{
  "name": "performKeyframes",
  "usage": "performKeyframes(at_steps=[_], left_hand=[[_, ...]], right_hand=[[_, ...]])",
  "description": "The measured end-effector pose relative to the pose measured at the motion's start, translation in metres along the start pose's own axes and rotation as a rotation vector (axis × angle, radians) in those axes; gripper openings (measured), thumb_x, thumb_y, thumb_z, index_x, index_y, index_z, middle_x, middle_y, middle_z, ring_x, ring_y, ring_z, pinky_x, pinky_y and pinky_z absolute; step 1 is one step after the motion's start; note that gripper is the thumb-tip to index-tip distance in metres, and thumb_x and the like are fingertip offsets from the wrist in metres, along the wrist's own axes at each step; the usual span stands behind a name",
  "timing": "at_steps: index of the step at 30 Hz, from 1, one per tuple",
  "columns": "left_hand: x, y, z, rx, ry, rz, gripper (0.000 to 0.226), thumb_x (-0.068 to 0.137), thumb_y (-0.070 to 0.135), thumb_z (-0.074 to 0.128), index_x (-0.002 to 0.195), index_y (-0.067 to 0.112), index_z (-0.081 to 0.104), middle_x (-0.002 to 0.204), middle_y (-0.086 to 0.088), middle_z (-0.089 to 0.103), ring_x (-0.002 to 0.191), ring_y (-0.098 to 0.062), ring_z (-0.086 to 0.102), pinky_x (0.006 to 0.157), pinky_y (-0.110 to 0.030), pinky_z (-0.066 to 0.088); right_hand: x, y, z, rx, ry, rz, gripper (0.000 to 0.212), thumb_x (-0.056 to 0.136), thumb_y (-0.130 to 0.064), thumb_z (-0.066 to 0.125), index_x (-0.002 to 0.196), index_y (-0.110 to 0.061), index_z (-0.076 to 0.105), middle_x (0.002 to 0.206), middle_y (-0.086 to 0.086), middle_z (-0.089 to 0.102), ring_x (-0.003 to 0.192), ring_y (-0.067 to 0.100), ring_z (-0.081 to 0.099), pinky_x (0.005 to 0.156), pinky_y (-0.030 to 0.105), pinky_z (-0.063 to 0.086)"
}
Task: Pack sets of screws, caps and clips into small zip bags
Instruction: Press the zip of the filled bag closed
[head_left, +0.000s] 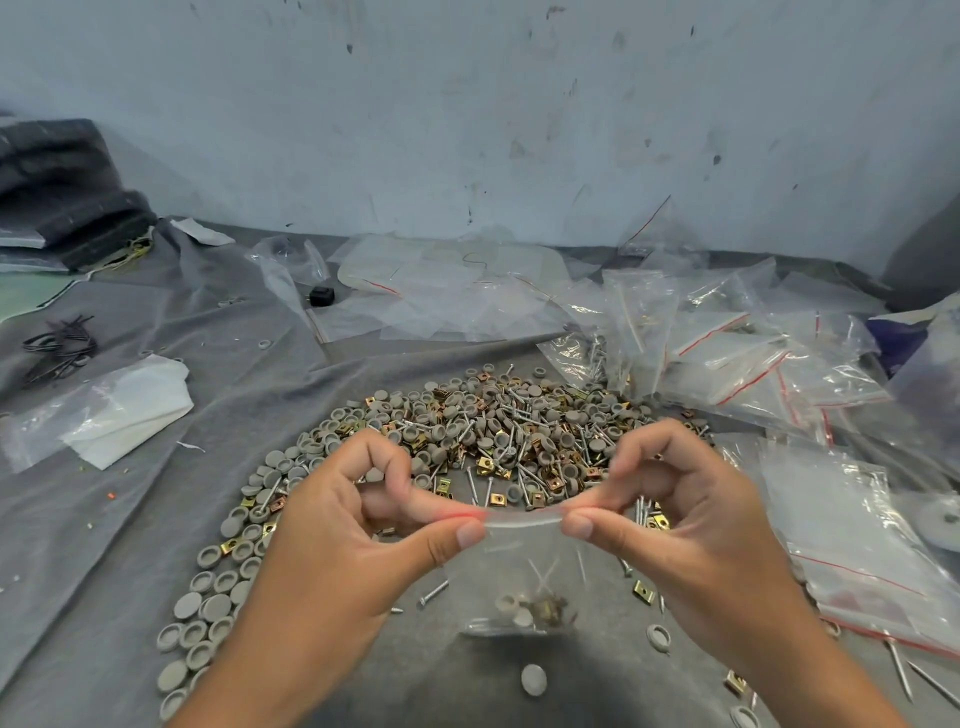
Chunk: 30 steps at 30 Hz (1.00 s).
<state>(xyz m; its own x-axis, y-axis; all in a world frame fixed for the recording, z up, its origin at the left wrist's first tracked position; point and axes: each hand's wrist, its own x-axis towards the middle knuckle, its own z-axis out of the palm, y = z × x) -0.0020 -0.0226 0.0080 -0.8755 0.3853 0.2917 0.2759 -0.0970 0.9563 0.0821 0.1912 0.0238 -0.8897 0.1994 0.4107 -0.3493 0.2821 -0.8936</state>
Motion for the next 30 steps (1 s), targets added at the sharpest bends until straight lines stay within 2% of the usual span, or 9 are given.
performKeyframes(at_steps=[2, 5, 11, 15, 19, 23, 25, 27, 30], left_hand=[[-0.001, -0.002, 0.0, 0.076, -0.008, 0.051, 0.052, 0.061, 0.059, 0.09, 0.073, 0.04, 0.043, 0.08, -0.005, 0.079, 0.086, -0.019, 0.077, 0.078, -0.04, 0.049], [-0.003, -0.005, 0.001, 0.134, -0.013, 0.093, 0.052, 0.068, 0.059, 0.086, 0.074, 0.04, 0.038, 0.083, -0.002, 0.079, 0.083, -0.018, 0.075, 0.078, -0.045, 0.044], [-0.003, -0.004, 0.003, 0.14, 0.069, 0.042, 0.045, 0.057, 0.053, 0.09, 0.076, 0.039, 0.051, 0.079, 0.001, 0.079, 0.08, -0.013, 0.077, 0.064, -0.015, 0.054], [-0.006, -0.006, 0.005, 0.133, 0.061, 0.013, 0.049, 0.051, 0.058, 0.09, 0.083, 0.039, 0.058, 0.079, 0.002, 0.079, 0.081, -0.015, 0.078, 0.066, -0.036, 0.054], [-0.006, -0.008, 0.004, 0.157, 0.0, 0.022, 0.056, 0.057, 0.065, 0.088, 0.1, 0.043, 0.059, 0.093, 0.007, 0.08, 0.084, -0.015, 0.077, 0.07, -0.047, 0.058], [0.001, -0.01, -0.002, 0.088, 0.111, 0.018, 0.051, 0.063, 0.066, 0.083, 0.103, 0.044, 0.06, 0.111, 0.009, 0.077, 0.101, -0.015, 0.074, 0.081, -0.039, 0.058], [0.005, -0.012, -0.006, 0.065, 0.157, 0.01, 0.042, 0.066, 0.059, 0.079, 0.101, 0.043, 0.06, 0.109, 0.009, 0.077, 0.102, -0.013, 0.073, 0.078, -0.032, 0.058], [0.007, -0.013, -0.008, 0.081, 0.176, 0.003, 0.038, 0.068, 0.058, 0.076, 0.099, 0.044, 0.06, 0.107, 0.009, 0.078, 0.102, -0.011, 0.073, 0.082, -0.039, 0.054], [0.006, -0.013, -0.008, 0.106, 0.177, 0.0, 0.038, 0.068, 0.063, 0.074, 0.1, 0.046, 0.06, 0.108, 0.011, 0.077, 0.103, -0.009, 0.072, 0.089, -0.047, 0.052]], right_hand=[[-0.001, 0.001, 0.003, -0.097, -0.055, -0.031, 0.041, 0.073, -0.054, 0.083, 0.103, -0.042, 0.059, 0.095, -0.005, 0.077, 0.089, 0.016, 0.073, 0.076, 0.021, 0.053], [-0.005, 0.004, 0.009, -0.24, -0.106, -0.073, 0.042, 0.078, -0.052, 0.079, 0.113, -0.042, 0.059, 0.097, -0.019, 0.075, 0.094, 0.007, 0.072, 0.08, 0.017, 0.05], [-0.004, 0.003, 0.011, -0.219, -0.101, -0.063, 0.033, 0.079, -0.04, 0.08, 0.106, -0.041, 0.061, 0.083, -0.019, 0.073, 0.081, 0.004, 0.071, 0.071, 0.009, 0.047], [-0.004, 0.0, 0.007, -0.321, -0.175, -0.075, 0.014, 0.083, -0.032, 0.078, 0.095, -0.036, 0.073, 0.085, -0.022, 0.072, 0.081, 0.003, 0.069, 0.072, 0.007, 0.045], [-0.002, -0.001, 0.007, -0.436, -0.205, -0.036, 0.009, 0.09, -0.027, 0.073, 0.088, -0.035, 0.07, 0.087, -0.022, 0.069, 0.085, 0.004, 0.066, 0.072, 0.008, 0.044], [0.025, -0.012, 0.011, -0.461, -0.166, -0.004, 0.01, 0.095, -0.027, 0.065, 0.088, -0.034, 0.064, 0.083, -0.02, 0.065, 0.077, 0.002, 0.061, 0.066, 0.013, 0.043], [0.055, -0.019, 0.004, -0.392, -0.118, 0.035, 0.013, 0.096, -0.024, 0.063, 0.087, -0.032, 0.065, 0.076, -0.02, 0.063, 0.067, -0.002, 0.056, 0.06, 0.011, 0.042], [0.094, -0.023, -0.014, -0.35, 0.02, 0.059, 0.012, 0.097, -0.024, 0.063, 0.089, -0.032, 0.067, 0.079, -0.019, 0.066, 0.068, -0.005, 0.058, 0.063, 0.013, 0.045], [0.157, -0.025, -0.063, -0.081, 0.394, 0.194, 0.01, 0.096, -0.024, 0.066, 0.087, -0.025, 0.066, 0.079, -0.015, 0.068, 0.055, -0.006, 0.057, 0.052, 0.014, 0.04]])
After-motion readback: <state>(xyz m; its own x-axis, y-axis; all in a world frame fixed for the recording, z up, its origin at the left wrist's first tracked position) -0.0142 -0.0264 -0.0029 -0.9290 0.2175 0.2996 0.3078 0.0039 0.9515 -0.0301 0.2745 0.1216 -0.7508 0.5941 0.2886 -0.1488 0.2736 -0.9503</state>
